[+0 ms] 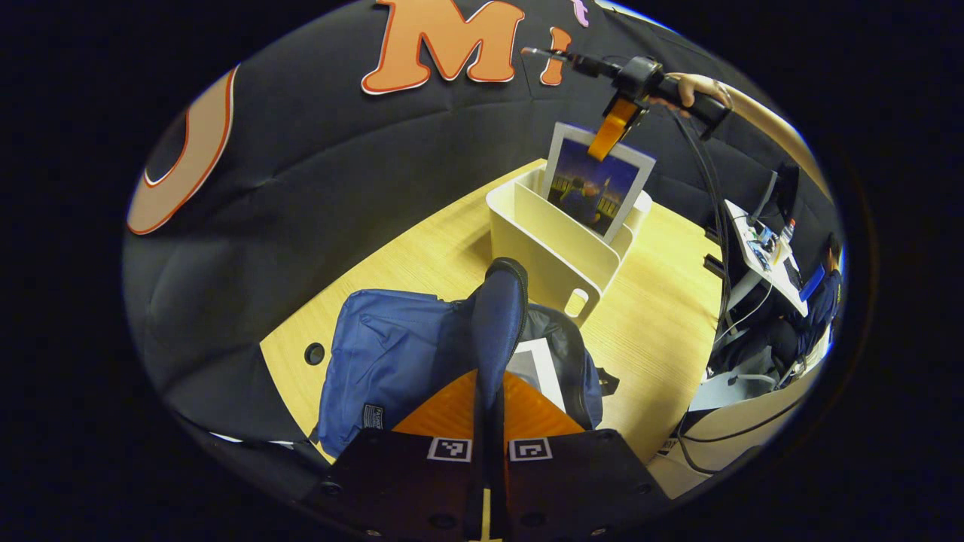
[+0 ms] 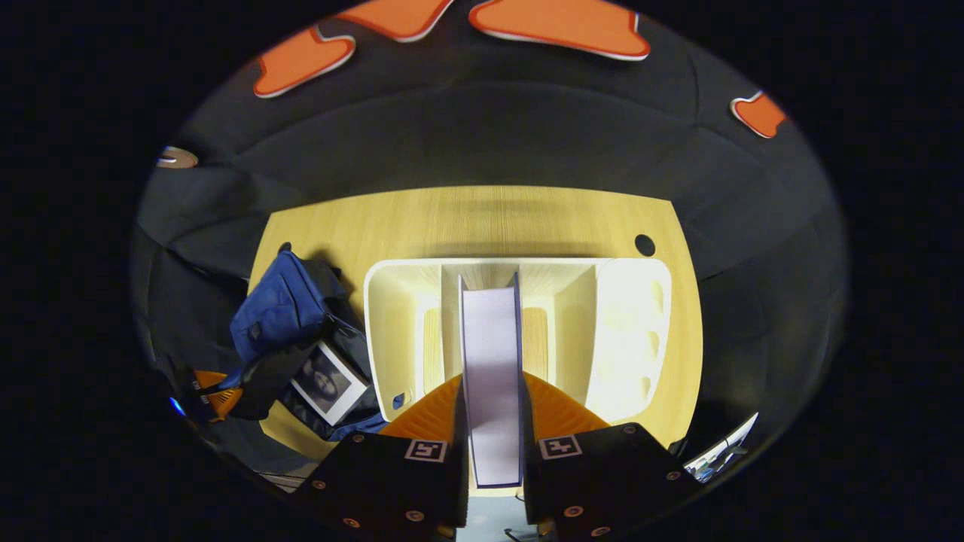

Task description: Open the schoolbag, grab two books from the bookshelf and put them into the schoolbag.

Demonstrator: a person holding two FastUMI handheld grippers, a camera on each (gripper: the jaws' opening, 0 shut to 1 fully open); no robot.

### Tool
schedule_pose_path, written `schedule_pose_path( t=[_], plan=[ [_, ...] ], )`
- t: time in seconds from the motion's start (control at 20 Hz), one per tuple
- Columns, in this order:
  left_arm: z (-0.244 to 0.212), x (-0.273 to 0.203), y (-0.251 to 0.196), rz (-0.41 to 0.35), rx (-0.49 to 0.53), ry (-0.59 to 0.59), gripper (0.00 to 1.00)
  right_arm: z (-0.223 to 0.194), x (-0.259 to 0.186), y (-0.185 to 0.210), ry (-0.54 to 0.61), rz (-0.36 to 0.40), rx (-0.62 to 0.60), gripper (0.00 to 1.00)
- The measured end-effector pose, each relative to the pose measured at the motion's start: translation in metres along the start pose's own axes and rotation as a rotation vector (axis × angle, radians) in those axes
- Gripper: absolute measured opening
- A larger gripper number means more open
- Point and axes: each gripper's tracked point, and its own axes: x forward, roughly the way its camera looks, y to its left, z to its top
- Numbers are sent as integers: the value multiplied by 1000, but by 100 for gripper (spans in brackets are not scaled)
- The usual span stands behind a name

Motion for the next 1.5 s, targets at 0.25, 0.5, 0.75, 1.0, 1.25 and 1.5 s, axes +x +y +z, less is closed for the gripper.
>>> schedule_pose_path(
  t=[0.25,0.5,0.75,1.0,1.25,1.5],
  plan=[
    [1,-6,1,19,-3,-14,4,1,-97,-6,-219,56,104,29],
    [0,-12,1,53,8,-28,4,-37,-158,17,-409,289,301,29],
    [3,-17,-8,77,45,-34,4,-128,-141,69,-401,520,452,29],
    [8,-22,-11,94,77,-36,4,-183,-63,125,-321,651,594,29],
    [9,-26,-15,100,88,-33,4,-188,16,189,-277,733,696,29],
    [15,-27,-18,110,103,-34,4,-170,74,245,-314,719,781,29]
  ],
)
